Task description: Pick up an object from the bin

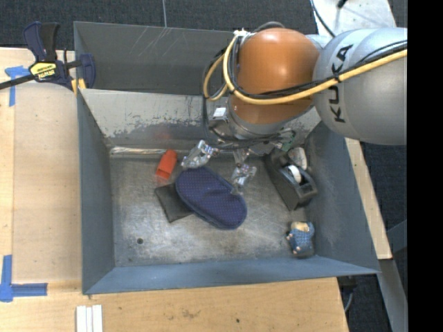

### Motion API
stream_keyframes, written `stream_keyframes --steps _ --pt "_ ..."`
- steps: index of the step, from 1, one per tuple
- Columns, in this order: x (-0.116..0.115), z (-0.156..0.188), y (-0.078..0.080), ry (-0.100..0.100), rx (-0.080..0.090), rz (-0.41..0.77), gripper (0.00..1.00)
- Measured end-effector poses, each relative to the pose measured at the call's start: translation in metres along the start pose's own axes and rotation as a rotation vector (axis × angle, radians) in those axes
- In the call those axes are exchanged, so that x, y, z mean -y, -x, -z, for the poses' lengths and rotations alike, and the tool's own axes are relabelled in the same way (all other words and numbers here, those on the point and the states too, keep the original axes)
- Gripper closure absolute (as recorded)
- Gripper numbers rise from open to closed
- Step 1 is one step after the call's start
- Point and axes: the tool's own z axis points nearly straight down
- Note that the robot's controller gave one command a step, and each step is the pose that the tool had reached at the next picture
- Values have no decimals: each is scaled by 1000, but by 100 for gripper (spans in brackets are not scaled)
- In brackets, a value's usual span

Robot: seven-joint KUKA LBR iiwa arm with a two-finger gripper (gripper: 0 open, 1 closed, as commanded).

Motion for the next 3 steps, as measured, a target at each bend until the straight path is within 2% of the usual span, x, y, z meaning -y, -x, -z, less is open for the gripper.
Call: stream_keyframes --steps 1,2,3 --pt "-14 -83 19 -2 -3 213 0" --pt "-45 -1 -8 -4 2 470 0" --pt "-30 -98 16 8 -12 898 0"
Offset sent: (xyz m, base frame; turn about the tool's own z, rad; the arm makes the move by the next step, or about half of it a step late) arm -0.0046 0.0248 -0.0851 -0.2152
